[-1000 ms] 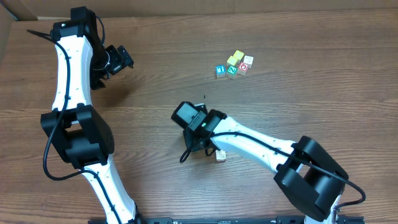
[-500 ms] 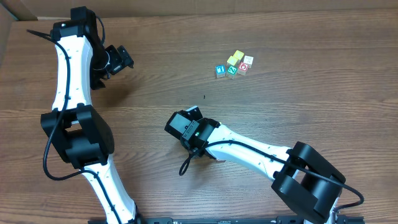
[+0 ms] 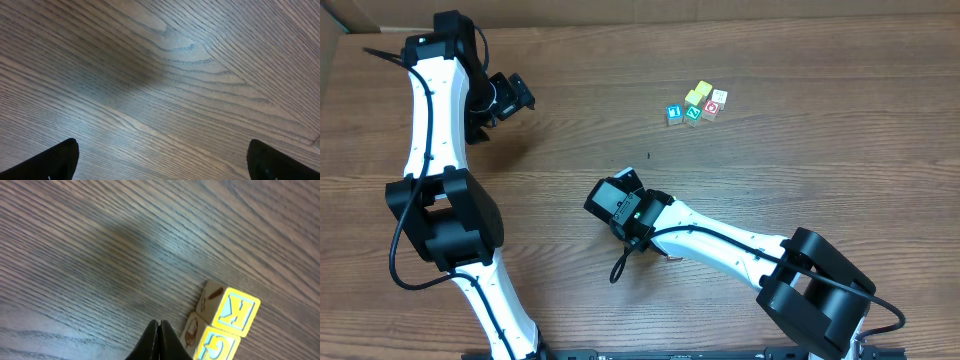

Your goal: Flip 4 blocks

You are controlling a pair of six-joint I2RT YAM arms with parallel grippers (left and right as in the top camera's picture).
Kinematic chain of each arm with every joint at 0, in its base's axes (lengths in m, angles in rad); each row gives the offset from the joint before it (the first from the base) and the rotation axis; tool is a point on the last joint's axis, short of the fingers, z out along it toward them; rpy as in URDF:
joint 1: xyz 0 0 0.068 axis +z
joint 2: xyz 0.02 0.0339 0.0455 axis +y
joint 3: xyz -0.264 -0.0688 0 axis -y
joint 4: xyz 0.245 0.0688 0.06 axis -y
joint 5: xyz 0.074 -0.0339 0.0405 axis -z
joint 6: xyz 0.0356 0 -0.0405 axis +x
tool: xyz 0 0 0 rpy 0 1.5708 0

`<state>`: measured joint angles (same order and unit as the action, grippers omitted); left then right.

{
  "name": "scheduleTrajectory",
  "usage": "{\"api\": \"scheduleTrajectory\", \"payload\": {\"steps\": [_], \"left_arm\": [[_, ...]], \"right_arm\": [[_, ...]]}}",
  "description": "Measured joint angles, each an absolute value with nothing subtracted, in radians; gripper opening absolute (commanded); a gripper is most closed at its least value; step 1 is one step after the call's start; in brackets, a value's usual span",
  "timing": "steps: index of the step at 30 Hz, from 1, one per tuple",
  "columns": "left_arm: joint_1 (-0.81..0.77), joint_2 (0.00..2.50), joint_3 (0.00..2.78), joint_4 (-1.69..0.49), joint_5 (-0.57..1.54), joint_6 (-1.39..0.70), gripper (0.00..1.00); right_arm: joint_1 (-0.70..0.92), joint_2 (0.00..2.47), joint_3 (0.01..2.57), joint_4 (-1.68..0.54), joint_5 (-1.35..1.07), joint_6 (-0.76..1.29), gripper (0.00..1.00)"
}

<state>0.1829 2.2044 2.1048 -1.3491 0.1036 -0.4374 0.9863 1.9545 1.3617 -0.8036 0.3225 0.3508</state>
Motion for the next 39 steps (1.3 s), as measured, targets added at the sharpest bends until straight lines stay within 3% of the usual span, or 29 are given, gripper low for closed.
{"api": "scheduleTrajectory", "payload": {"steps": [39], "left_arm": [[0.183,2.204,2.105,-1.349,0.104,-0.437,1.00]], "right_arm": [[0.953,1.954,1.288,-0.765,0.393,0.298,0.04]]}}
